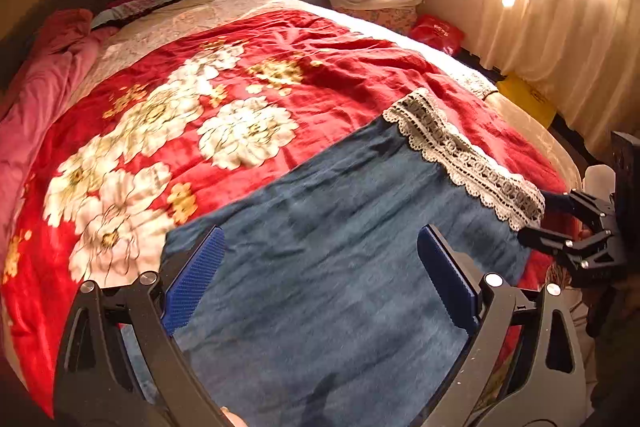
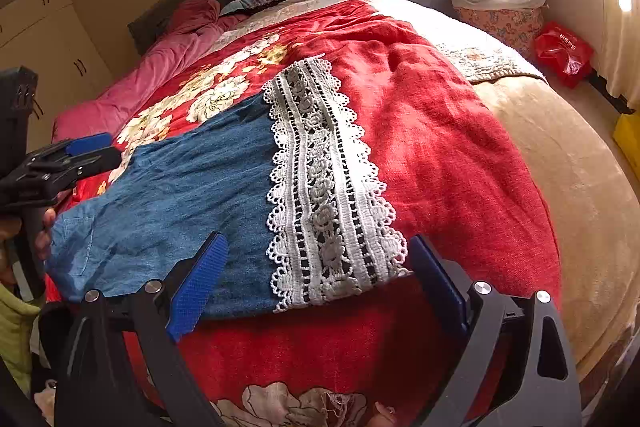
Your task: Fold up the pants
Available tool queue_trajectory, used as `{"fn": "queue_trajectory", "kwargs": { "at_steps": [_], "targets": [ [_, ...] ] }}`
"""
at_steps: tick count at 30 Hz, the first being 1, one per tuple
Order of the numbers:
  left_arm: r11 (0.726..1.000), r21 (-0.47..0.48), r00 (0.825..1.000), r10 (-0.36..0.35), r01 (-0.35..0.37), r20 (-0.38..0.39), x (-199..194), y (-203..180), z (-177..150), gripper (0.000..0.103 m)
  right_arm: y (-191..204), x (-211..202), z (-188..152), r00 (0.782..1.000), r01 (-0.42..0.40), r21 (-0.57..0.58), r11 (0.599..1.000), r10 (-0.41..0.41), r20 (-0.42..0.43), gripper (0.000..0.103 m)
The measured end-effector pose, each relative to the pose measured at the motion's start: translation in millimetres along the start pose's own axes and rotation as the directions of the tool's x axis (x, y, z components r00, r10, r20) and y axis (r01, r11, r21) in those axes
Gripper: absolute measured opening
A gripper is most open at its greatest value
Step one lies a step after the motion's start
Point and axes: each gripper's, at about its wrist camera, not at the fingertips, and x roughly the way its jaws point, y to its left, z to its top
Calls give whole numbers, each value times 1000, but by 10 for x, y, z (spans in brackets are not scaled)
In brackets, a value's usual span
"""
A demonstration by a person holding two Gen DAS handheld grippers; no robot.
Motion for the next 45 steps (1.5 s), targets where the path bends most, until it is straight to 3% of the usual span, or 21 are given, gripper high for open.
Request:
{"fn": "queue_trajectory", "kwargs": {
  "at_steps": [5, 10, 12, 14, 16, 19, 25, 27, 30, 37, 39, 41, 45],
  "targets": [
    [997, 72, 1000, 18, -18, -7, 343, -134, 327, 90, -41, 34, 17, 1000, -25, 35, 999, 24, 17, 91],
    [997, 64, 998, -50, 53, -44, 703, -145, 534, 90, -38, 78, 24, 999, -35, 32, 999, 35, 25, 90],
    [996, 27, 994, -88, 90, -62, 852, -113, 579, 86, -38, 82, 29, 999, -30, 40, 999, 28, 35, 73],
    [987, -41, 985, -156, 153, -76, 986, -43, 612, 80, -84, 68, 42, 995, -89, 85, 992, 85, 52, 61],
    [973, -88, 972, -221, 214, -82, 1094, -11, 622, 69, -91, 55, 53, 993, -109, 94, 990, 104, 60, 59],
    [966, -65, 961, -257, 251, -105, 1228, -62, 627, 59, -51, 76, 52, 993, -110, 65, 992, 107, 53, 56],
    [954, -1, 948, -299, 301, -107, 1378, -125, 638, 62, -36, 209, 49, 991, -132, 72, 989, 130, 38, 53],
    [949, -7, 943, -313, 314, -110, 1406, -121, 639, 62, -27, 228, 68, 988, -152, 82, 985, 149, 40, 43],
    [944, -14, 939, -329, 330, -103, 1362, -138, 627, 50, 42, 252, 88, 982, -186, 78, 979, 183, 41, 37],
    [957, -5, 951, -289, 290, -112, 1314, -241, 604, 20, 111, 247, 61, 983, -179, 64, 982, 176, 50, 28],
    [956, -26, 951, -293, 292, -103, 1283, -224, 597, 16, 165, 197, 79, 984, -175, 44, 984, 172, 54, 26],
    [947, -63, 945, -318, 314, -78, 1236, -167, 579, 12, 251, 132, 101, 983, -172, 11, 985, 171, 63, 25],
    [901, -164, 914, -406, 402, 10, 1047, 67, 517, 7, 470, -1, 179, 981, -172, -70, 983, 178, 81, 24]
  ]
}}
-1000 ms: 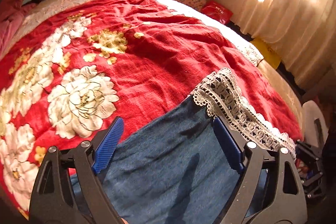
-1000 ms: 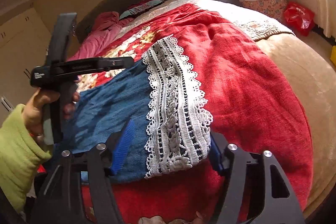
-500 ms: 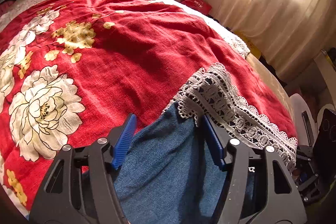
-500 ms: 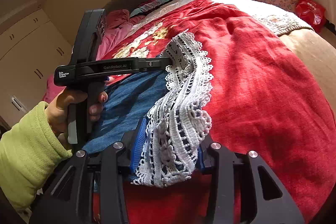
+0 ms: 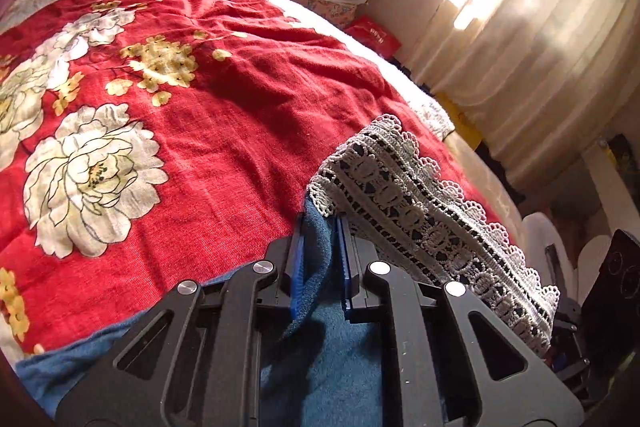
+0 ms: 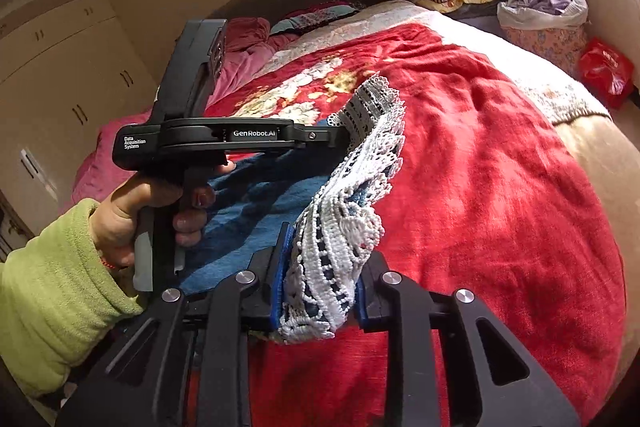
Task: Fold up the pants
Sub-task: 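Grasp the lace trim with the right gripper while the left gripper grasps the denim beside it, then fold the lace-trimmed leg over the other leg with both grippers, then release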
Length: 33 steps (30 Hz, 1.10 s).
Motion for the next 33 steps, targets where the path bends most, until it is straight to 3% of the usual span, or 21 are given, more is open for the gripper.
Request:
{"fn": "queue_trajectory", "kwargs": {
  "at_steps": [2, 6, 10, 11, 13, 20, 24, 26, 27, 29, 33],
  "targets": [
    [997, -55, 998, -43, 46, 49, -216, 102, -34, 7, 181, -65, 53, 1000, -9, -58, 998, 10, 17, 24],
    [992, -103, 984, -60, 78, 168, -753, 271, -184, 7, 600, -142, 127, 998, -44, -189, 981, 52, 38, 24],
    [986, -165, 976, 9, 28, 219, -1138, 480, -424, 13, 1113, -20, 99, 997, -72, -343, 936, 78, 4, 24],
    [975, -220, 973, 28, 23, 227, -1226, 583, -518, 16, 1211, 38, 60, 997, -80, -368, 927, 79, -17, 24],
    [945, -327, 965, 71, 16, 252, -1406, 792, -716, 39, 1392, 222, -37, 992, -120, -392, 912, 93, -88, 24],
    [854, -520, 934, 170, 19, 313, -2030, 1248, -1455, 59, 1905, 654, -485, 969, -177, -481, 859, 68, -237, 24],
    [807, -583, 931, 140, 90, 337, -2154, 1410, -1728, 64, 2072, 689, -692, 972, -146, -535, 832, 20, -234, 25],
    [814, -574, 934, 131, 90, 332, -2141, 1370, -1740, 65, 2095, 657, -759, 979, -111, -567, 817, -9, -204, 28],
    [822, -564, 936, 133, 79, 325, -2134, 1339, -1739, 66, 2093, 629, -792, 981, -93, -572, 815, -23, -192, 38],
    [832, -547, 941, 113, 86, 320, -2092, 1267, -1713, 69, 2038, 568, -849, 985, -52, -582, 812, -56, -166, 48],
    [849, -525, 960, 86, 69, 266, -1901, 1125, -1657, 74, 1908, 475, -908, 985, -37, -556, 830, -65, -163, 49]
  ]
}}
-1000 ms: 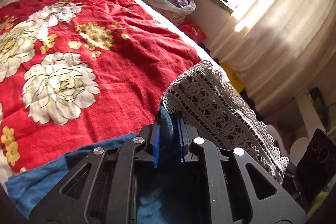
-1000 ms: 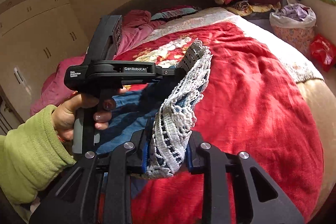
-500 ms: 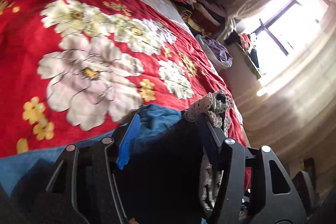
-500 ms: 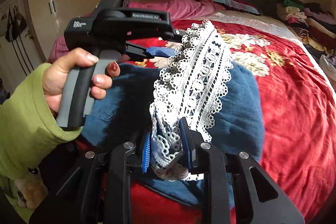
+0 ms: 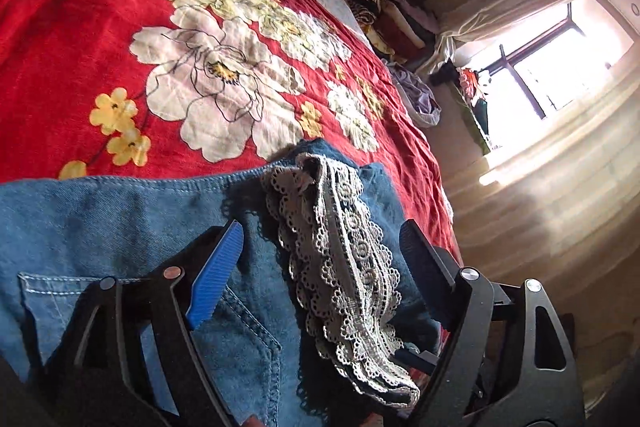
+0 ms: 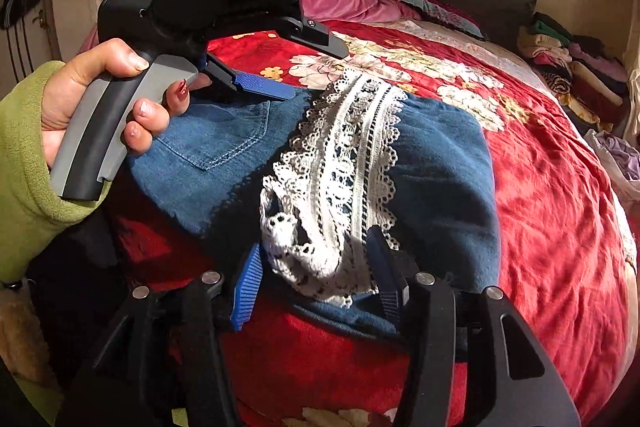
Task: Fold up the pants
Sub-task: 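Fold the lace-trimmed leg over the other leg with both grippers, then release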
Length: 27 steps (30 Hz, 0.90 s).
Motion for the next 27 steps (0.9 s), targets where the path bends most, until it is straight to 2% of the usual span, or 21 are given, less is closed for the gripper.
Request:
{"fn": "queue_trajectory", "kwargs": {
  "at_steps": [10, 13, 14, 15, 16, 18, 21, 25, 27],
  "targets": [
    [999, 24, 998, 50, -49, -29, 251, -58, -42, 79, 41, 70, -15, 1000, 5, -18, 1000, -4, 19, 49],
    [997, 12, 997, 71, -70, -40, 389, -36, 101, 79, -4, 112, 32, 998, -57, 17, 998, 57, -13, 37],
    [997, 10, 996, 82, -82, -41, 436, -39, 150, 79, -16, 91, 59, 997, -79, 30, 996, 79, -12, 27],
    [995, 16, 994, 100, -99, -40, 476, -52, 188, 72, -25, 69, 88, 996, -94, 35, 995, 94, -7, 23],
    [992, 31, 992, 125, -124, -36, 514, -77, 218, 47, -25, 42, 119, 994, -106, 35, 994, 106, -1, 23],
    [990, 36, 989, 140, -139, -37, 577, -82, 258, 22, 14, -6, 175, 992, -130, 32, 991, 129, 10, 20],
    [993, 19, 993, 118, -118, -16, 491, -53, 251, 18, 173, -41, 222, 991, -126, -42, 991, 128, 32, 19],
    [987, 49, 988, 152, -152, 15, 393, -24, 235, 18, 234, 192, 139, 990, -136, -46, 990, 134, -49, 20],
    [987, 48, 988, 154, -155, 15, 406, 12, 217, 18, 252, 238, 111, 991, -129, -63, 990, 126, -48, 22]
  ]
}}
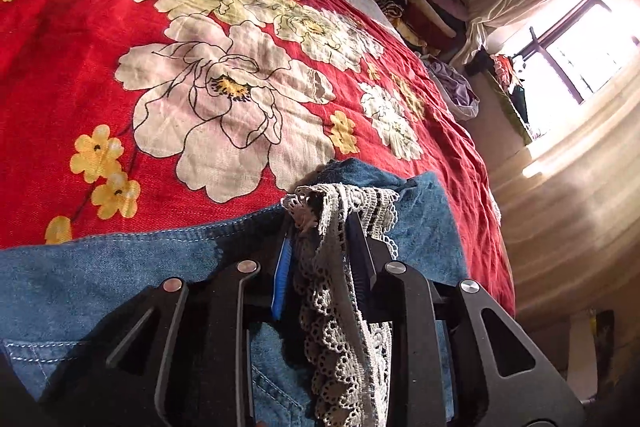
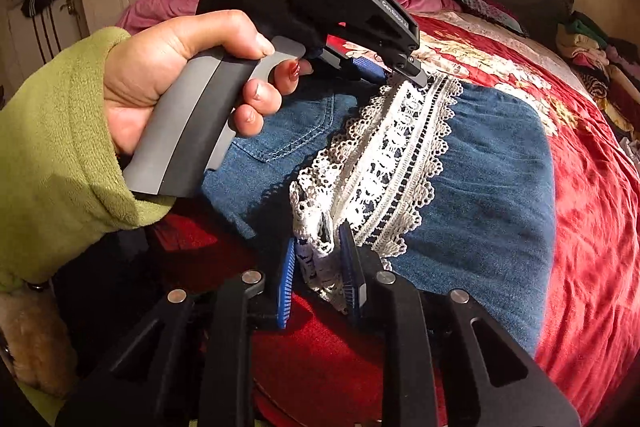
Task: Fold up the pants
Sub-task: 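Fold the lace-trimmed leg over the other leg with both grippers, then release, then move the left gripper to the elastic leg cuffs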
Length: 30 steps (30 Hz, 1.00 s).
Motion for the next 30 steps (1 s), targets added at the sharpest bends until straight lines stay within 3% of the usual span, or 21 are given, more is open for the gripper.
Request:
{"fn": "queue_trajectory", "kwargs": {
  "at_steps": [2, 5, 8, 9, 12, 22, 27, 30],
  "targets": [
    [999, 29, 1000, 19, -19, -3, 42, -9, -23, 21, -9, 2, -1, 1000, -15, 13, 1000, 15, 2, 27],
    [999, 48, 1000, 12, -12, 1, 45, -24, -61, 22, -51, -58, 21, 997, -76, 56, 996, 76, -1, 45],
    [999, 48, 1000, 4, -4, 9, -99, -16, -94, 34, -94, -189, 22, 996, -90, 62, 994, 89, 13, 46],
    [999, 50, 1000, 1, -2, 16, -172, -15, -114, 45, -119, -238, 16, 996, -90, 59, 994, 89, 20, 46],
    [998, 60, 999, 31, -33, 34, -374, -6, -193, 52, -228, -401, -1, 997, -65, 63, 996, 62, 51, 48],
    [992, 120, 1000, 26, -26, -2, -818, -150, -875, 53, -779, -555, -129, 988, 137, 172, 976, -146, 45, 49],
    [993, 116, 995, 4, 8, -98, -741, -229, -1192, 53, -951, -507, -207, 990, 125, 221, 967, -138, 42, 49],
    [990, 138, 993, 22, -7, -112, -650, -329, -1232, 53, -930, -436, -252, 991, 126, 215, 969, -133, 20, 49]
  ]
}}
